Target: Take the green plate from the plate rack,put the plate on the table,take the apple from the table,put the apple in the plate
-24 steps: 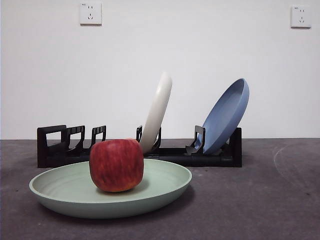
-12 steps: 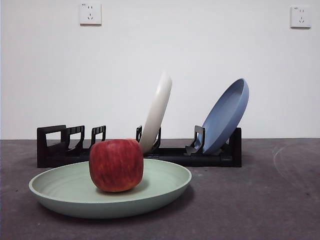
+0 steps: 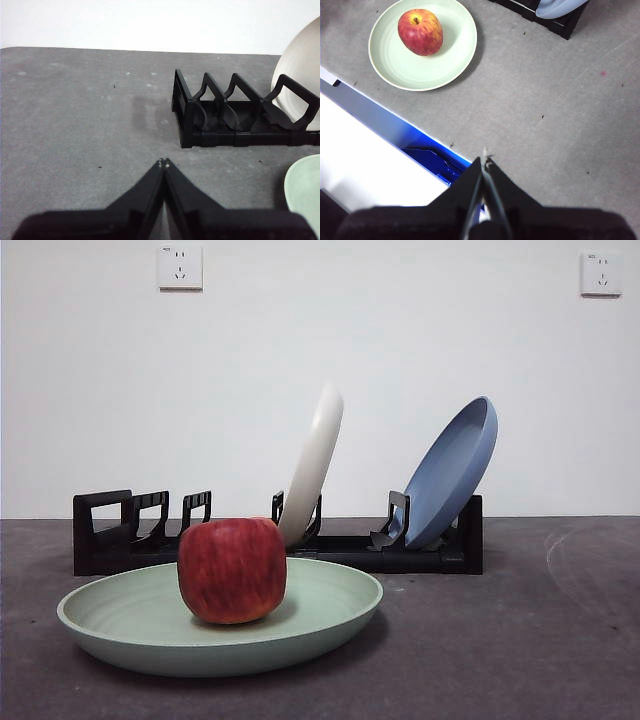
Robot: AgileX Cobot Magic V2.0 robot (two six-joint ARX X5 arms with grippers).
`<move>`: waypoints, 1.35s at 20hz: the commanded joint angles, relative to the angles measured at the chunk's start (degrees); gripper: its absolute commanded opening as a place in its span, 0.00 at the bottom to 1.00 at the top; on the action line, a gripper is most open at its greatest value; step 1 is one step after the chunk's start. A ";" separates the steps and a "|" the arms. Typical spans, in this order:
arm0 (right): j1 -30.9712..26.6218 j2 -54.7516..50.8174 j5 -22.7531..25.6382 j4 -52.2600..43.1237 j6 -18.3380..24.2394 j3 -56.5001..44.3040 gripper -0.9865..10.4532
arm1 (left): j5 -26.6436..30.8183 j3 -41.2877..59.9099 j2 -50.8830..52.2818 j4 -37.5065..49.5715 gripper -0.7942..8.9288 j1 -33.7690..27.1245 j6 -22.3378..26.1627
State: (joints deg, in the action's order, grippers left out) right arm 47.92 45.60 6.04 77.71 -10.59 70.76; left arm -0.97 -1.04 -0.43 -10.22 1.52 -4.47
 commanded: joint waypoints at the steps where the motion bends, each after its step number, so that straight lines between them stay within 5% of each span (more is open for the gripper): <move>1: 0.09 -0.02 0.24 1.31 -0.15 -0.26 0.09 | -0.11 0.44 0.09 0.66 0.08 -0.04 0.68; 18: 0.09 -0.02 0.50 1.31 0.42 -0.26 0.08 | -0.11 0.44 -0.83 0.63 0.08 -0.09 0.68; 20: 0.09 -0.02 11.82 1.31 8.74 -0.22 0.09 | -0.09 0.44 -0.83 0.63 0.08 -0.09 0.68; 23: 0.11 -0.02 24.57 1.29 9.35 -0.22 0.09 | -0.09 0.44 -0.83 0.63 0.08 -0.09 0.68; 27: -0.85 -0.11 26.71 1.27 7.50 -0.22 0.09 | -0.11 0.44 -0.83 0.63 0.08 -0.09 0.68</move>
State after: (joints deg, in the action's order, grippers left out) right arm 47.11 45.60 32.56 77.69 -1.96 70.76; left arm -0.97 -1.04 -1.28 -10.22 1.52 -4.47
